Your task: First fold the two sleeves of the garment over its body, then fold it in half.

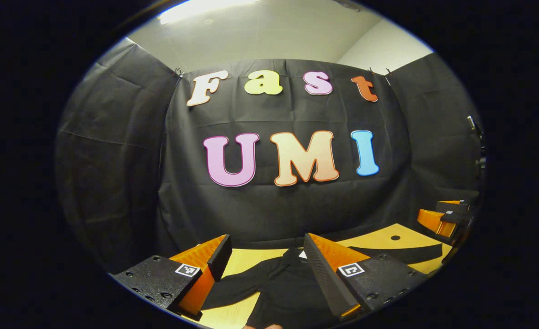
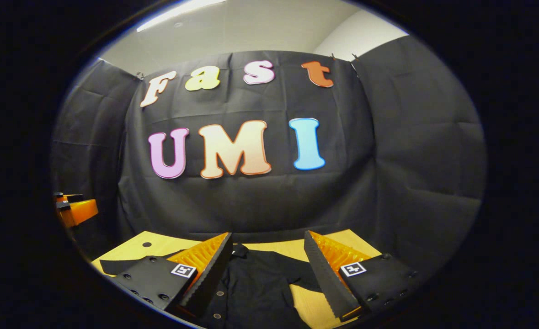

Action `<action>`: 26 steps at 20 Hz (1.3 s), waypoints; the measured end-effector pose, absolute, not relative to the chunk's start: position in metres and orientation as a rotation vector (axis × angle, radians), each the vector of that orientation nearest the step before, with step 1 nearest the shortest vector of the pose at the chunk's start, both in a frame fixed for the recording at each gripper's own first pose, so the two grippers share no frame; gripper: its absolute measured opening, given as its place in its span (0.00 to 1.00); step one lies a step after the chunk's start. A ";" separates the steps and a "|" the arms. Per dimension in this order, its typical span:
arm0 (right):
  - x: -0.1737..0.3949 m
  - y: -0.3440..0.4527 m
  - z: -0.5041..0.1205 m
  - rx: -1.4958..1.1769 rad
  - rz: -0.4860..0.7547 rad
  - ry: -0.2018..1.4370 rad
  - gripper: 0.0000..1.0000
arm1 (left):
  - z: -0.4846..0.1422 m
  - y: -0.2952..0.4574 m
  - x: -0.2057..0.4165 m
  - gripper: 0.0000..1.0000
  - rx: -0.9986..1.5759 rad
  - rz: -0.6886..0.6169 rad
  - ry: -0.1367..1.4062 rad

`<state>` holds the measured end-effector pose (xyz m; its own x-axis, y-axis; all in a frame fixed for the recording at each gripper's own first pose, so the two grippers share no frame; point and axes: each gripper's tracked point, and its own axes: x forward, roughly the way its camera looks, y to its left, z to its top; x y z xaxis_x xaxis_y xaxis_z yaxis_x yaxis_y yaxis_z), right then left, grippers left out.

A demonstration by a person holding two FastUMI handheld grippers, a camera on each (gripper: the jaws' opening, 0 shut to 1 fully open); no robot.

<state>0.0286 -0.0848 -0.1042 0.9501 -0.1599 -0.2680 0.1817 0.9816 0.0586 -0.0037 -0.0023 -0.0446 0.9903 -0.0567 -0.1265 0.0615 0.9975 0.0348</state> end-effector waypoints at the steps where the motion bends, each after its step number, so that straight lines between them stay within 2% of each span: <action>1: 0.029 -0.098 -0.111 0.082 -0.203 0.273 0.99 | -0.044 -0.004 -0.003 0.94 0.044 -0.065 0.129; 6: 0.025 -0.166 -0.156 0.110 -0.344 0.383 0.98 | -0.052 -0.017 -0.002 0.94 0.054 -0.097 0.164; 7: 0.023 -0.177 -0.167 0.135 -0.364 0.410 0.98 | -0.053 -0.020 -0.003 0.92 0.057 -0.101 0.175; 14: -0.012 -0.257 -0.244 0.221 -0.539 0.610 0.96 | -0.053 -0.045 -0.003 0.93 0.080 -0.151 0.186; 17: -0.029 -0.287 -0.277 0.271 -0.613 0.702 0.99 | -0.055 -0.052 -0.004 0.94 0.084 -0.164 0.199; 18: -0.032 -0.295 -0.288 0.291 -0.631 0.737 0.96 | -0.057 -0.054 -0.005 0.94 0.083 -0.166 0.204; 20: -0.042 -0.314 -0.309 0.304 -0.666 0.799 0.99 | -0.059 -0.057 -0.005 0.94 0.081 -0.169 0.213; 21: -0.046 -0.321 -0.321 0.313 -0.678 0.832 0.99 | -0.060 -0.057 -0.005 0.99 0.082 -0.169 0.218; 22: -0.049 -0.325 -0.329 0.323 -0.687 0.864 0.99 | -0.060 -0.058 -0.006 0.99 0.083 -0.169 0.221; 23: -0.055 -0.328 -0.336 0.329 -0.695 0.898 0.99 | -0.060 -0.058 -0.006 0.94 0.085 -0.168 0.222; 24: -0.058 -0.332 -0.341 0.335 -0.706 0.919 0.99 | -0.059 -0.058 -0.005 0.99 0.085 -0.168 0.223; 25: -0.056 -0.338 -0.346 0.345 -0.717 0.937 0.99 | -0.060 -0.058 -0.006 0.94 0.087 -0.166 0.223; 26: -0.052 -0.341 -0.349 0.363 -0.725 0.956 0.99 | -0.061 -0.057 -0.006 0.94 0.089 -0.164 0.225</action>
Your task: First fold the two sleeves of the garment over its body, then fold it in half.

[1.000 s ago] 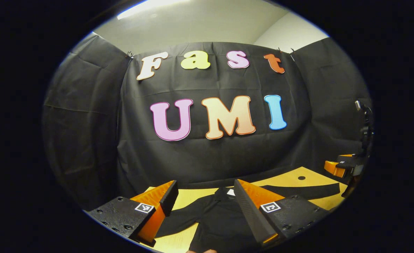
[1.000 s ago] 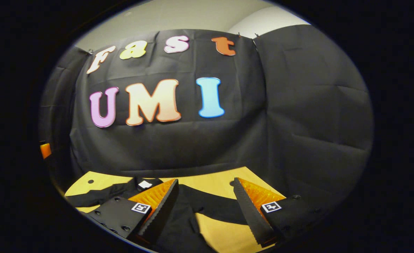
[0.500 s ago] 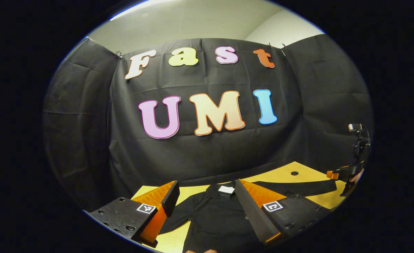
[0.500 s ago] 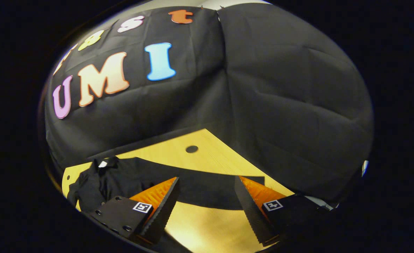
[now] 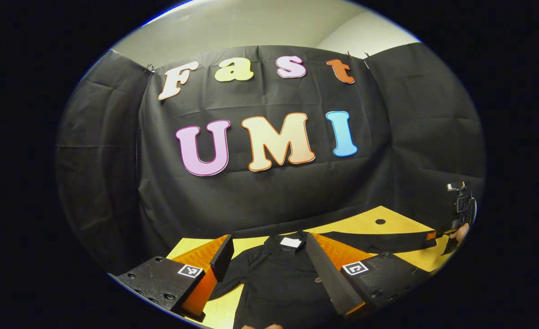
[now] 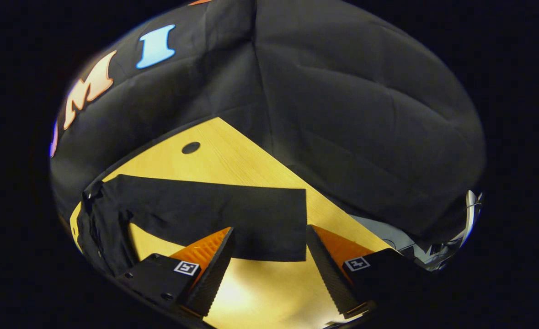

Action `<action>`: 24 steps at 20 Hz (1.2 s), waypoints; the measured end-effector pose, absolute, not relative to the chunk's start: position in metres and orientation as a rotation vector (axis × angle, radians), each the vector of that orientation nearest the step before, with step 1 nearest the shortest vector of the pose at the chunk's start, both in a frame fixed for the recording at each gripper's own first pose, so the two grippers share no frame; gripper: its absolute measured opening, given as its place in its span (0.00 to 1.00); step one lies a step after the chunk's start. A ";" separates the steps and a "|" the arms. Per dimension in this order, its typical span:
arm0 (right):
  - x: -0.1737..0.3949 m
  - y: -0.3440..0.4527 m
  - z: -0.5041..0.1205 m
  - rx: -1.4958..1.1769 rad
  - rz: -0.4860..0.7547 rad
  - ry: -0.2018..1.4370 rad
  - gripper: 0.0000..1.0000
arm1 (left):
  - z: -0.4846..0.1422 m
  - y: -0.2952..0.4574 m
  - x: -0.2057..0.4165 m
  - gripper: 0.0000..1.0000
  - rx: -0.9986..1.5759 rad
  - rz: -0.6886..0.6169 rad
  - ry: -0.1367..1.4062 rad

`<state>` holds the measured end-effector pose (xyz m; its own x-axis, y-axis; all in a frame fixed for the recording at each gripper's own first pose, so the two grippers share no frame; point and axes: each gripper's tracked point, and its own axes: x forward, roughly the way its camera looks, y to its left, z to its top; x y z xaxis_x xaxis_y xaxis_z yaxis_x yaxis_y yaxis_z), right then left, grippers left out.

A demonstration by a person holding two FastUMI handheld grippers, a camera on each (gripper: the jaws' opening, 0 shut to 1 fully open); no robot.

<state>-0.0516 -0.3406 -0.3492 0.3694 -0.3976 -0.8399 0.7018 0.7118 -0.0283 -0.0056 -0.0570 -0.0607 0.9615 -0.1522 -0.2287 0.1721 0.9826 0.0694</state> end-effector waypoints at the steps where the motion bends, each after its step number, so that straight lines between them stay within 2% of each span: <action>1: -0.058 -0.337 -0.347 0.380 -0.733 0.977 0.99 | -0.062 -0.056 -0.005 0.94 0.091 -0.162 0.227; 2: -0.058 -0.338 -0.348 0.391 -0.741 0.997 0.95 | -0.063 -0.056 -0.006 0.94 0.090 -0.159 0.228; 3: -0.059 -0.338 -0.351 0.407 -0.753 1.014 0.99 | -0.062 -0.055 -0.005 0.94 0.089 -0.157 0.231; 5: -0.061 -0.340 -0.356 0.433 -0.771 1.036 0.95 | -0.065 -0.051 -0.006 0.94 0.089 -0.147 0.237; 6: -0.062 -0.340 -0.357 0.442 -0.776 1.046 0.99 | -0.066 -0.048 -0.006 0.94 0.090 -0.141 0.240; 7: -0.065 -0.337 -0.359 0.455 -0.774 1.069 0.95 | -0.066 -0.045 -0.006 0.94 0.091 -0.134 0.242; 8: -0.066 -0.337 -0.354 0.446 -0.779 1.071 0.99 | -0.066 -0.042 -0.006 0.94 0.091 -0.127 0.242; 9: -0.063 -0.341 -0.358 0.447 -0.779 1.067 0.96 | -0.065 -0.039 -0.007 0.94 0.088 -0.120 0.242; 11: -0.064 -0.341 -0.359 0.445 -0.789 1.069 0.98 | -0.068 -0.034 -0.008 0.94 0.082 -0.107 0.250; 12: -0.064 -0.340 -0.358 0.439 -0.780 1.076 0.98 | -0.070 -0.031 -0.009 0.99 0.077 -0.100 0.254; 13: -0.062 -0.340 -0.365 0.436 -0.769 1.079 0.92 | -0.072 -0.029 -0.008 0.94 0.070 -0.093 0.259; 14: -0.060 -0.339 -0.364 0.436 -0.760 1.077 0.83 | -0.075 -0.026 -0.009 0.94 0.064 -0.085 0.267; 19: -0.046 -0.332 -0.366 0.498 -0.748 1.084 0.06 | -0.083 -0.016 -0.011 0.94 0.040 -0.056 0.290; 24: -0.043 -0.323 -0.360 0.500 -0.694 1.091 0.02 | -0.090 0.001 -0.010 0.94 0.018 -0.016 0.306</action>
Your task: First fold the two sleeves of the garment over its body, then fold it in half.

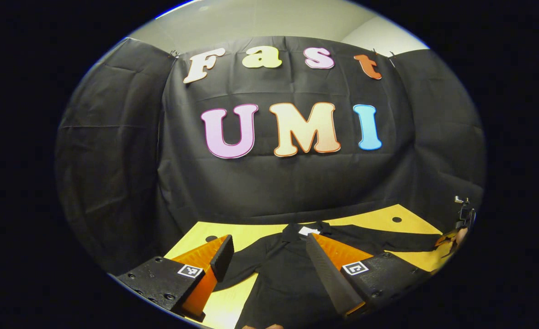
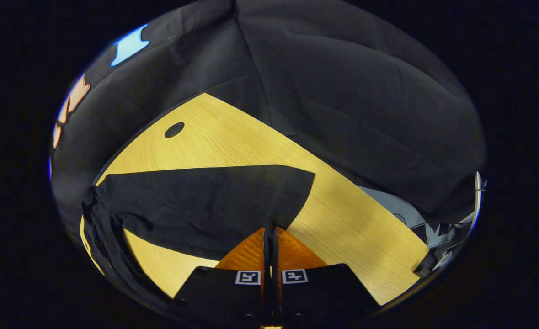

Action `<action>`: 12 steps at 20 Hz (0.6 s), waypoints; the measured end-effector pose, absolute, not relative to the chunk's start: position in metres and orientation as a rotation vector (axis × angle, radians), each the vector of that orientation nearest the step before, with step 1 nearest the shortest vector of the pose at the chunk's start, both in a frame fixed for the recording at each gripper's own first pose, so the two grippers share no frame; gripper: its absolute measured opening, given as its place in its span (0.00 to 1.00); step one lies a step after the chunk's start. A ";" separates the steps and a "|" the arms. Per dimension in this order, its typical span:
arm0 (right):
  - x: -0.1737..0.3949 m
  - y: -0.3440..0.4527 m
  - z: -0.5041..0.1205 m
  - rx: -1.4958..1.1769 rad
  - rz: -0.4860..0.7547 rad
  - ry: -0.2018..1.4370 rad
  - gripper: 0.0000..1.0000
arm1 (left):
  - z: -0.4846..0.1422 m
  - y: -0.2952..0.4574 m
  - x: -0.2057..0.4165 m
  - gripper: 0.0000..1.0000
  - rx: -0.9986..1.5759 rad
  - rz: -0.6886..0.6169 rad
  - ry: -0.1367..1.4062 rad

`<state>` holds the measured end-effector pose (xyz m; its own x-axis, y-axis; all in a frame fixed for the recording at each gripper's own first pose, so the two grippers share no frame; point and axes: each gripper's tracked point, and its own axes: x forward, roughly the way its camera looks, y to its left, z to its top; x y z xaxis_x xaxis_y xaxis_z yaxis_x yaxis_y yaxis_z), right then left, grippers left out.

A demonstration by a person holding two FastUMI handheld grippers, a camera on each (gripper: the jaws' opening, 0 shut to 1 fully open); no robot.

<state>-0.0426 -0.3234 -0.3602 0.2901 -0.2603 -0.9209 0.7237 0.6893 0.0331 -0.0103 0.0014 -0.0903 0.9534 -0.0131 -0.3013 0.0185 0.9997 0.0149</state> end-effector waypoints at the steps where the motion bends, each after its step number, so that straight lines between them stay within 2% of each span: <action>1: -0.038 -0.323 -0.356 0.495 -0.686 1.079 0.02 | -0.092 0.006 -0.010 0.94 0.009 -0.006 0.310; 5: -0.006 -0.310 -0.323 0.468 -0.612 1.028 0.02 | -0.096 0.029 -0.009 0.94 -0.005 0.040 0.316; 6: 0.008 -0.305 -0.311 0.446 -0.582 1.006 0.02 | -0.096 0.034 -0.009 1.00 -0.006 0.051 0.313; 12: 0.085 -0.215 -0.225 0.358 -0.325 0.926 0.02 | -0.095 0.070 -0.012 1.00 -0.018 0.109 0.297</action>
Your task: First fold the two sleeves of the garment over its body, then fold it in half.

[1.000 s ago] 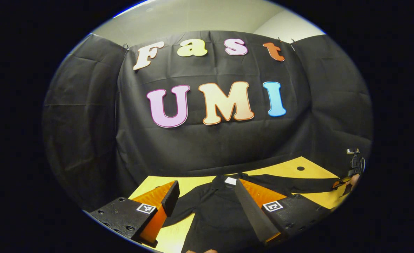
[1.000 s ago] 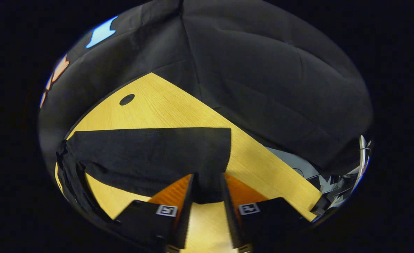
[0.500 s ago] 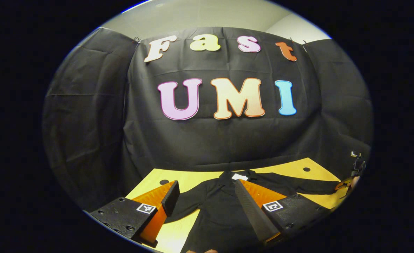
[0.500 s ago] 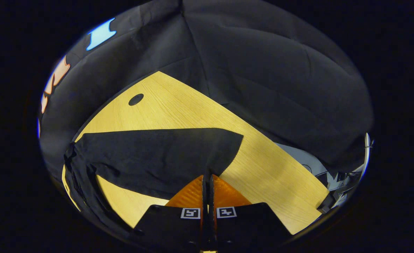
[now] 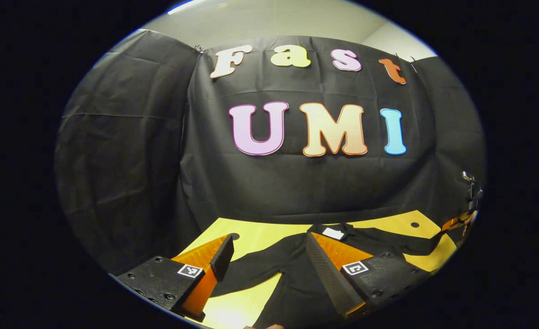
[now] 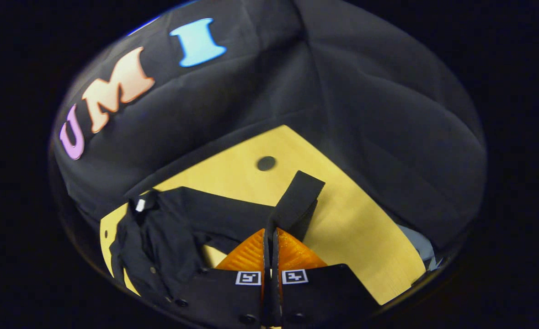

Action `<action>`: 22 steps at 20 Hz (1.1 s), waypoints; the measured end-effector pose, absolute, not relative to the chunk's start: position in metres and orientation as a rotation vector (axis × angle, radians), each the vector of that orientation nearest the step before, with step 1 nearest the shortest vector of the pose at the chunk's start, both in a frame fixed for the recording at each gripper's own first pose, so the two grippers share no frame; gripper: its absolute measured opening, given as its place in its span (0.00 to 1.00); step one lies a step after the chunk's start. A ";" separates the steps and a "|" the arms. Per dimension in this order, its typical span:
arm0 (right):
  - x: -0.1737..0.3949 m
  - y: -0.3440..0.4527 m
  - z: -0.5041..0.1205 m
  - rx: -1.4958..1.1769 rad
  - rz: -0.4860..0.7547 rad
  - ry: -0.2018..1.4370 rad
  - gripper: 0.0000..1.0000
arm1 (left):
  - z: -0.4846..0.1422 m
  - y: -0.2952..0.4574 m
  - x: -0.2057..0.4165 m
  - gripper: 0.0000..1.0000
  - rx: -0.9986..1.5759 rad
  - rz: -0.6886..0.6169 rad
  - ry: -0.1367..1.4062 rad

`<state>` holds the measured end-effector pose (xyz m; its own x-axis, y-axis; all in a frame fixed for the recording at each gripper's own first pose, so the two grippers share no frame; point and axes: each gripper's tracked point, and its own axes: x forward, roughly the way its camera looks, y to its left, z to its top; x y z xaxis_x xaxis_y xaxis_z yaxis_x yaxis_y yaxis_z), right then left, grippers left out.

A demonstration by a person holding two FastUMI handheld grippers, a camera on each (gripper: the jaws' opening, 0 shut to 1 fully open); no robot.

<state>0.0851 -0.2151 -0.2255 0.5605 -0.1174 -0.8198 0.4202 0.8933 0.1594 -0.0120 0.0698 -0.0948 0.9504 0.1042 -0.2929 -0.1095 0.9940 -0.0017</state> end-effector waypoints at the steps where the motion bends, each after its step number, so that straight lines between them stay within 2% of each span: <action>1: 0.095 -0.200 -0.208 0.350 -0.277 0.922 0.03 | -0.095 0.075 -0.014 0.99 -0.022 0.117 0.297; 3: 0.120 -0.161 -0.204 0.356 -0.187 0.915 0.03 | -0.096 0.087 -0.019 1.00 -0.028 0.132 0.299; 4: 0.131 -0.135 -0.207 0.361 -0.147 0.917 0.02 | -0.097 0.094 -0.021 0.95 -0.031 0.141 0.299; 5: 0.139 -0.104 -0.211 0.364 -0.106 0.923 0.02 | -0.099 0.101 -0.023 0.94 -0.034 0.153 0.301; 7: 0.150 -0.052 -0.209 0.359 -0.019 0.936 0.02 | -0.103 0.118 -0.028 0.98 -0.040 0.179 0.312; 8: 0.154 -0.029 -0.209 0.361 0.022 0.944 0.02 | -0.106 0.126 -0.032 0.94 -0.044 0.193 0.317; 9: 0.156 -0.008 -0.211 0.361 0.064 0.954 0.00 | -0.108 0.134 -0.034 0.99 -0.047 0.208 0.323; 10: 0.161 0.014 -0.212 0.360 0.101 0.961 0.03 | -0.113 0.142 -0.036 0.89 -0.050 0.221 0.332; 12: 0.171 0.056 -0.216 0.359 0.169 0.973 0.03 | -0.120 0.158 -0.042 0.90 -0.054 0.247 0.348; 13: 0.175 0.071 -0.217 0.361 0.200 0.981 0.03 | -0.121 0.165 -0.042 0.94 -0.056 0.256 0.351; 15: 0.177 0.106 -0.223 0.359 0.256 0.996 0.03 | -0.127 0.178 -0.046 0.97 -0.056 0.272 0.360; 19: 0.174 0.164 -0.235 0.377 0.351 1.036 0.02 | -0.137 0.199 -0.047 0.93 -0.052 0.302 0.376; 22: 0.176 0.188 -0.245 0.412 0.357 1.072 0.05 | -0.147 0.208 -0.049 0.92 -0.060 0.321 0.391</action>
<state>0.1761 0.1876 -0.2452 0.4353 0.4726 -0.7663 -0.0817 0.8684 0.4892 -0.0487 0.2079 -0.1475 0.8746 0.2962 -0.3839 -0.3191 0.9477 0.0042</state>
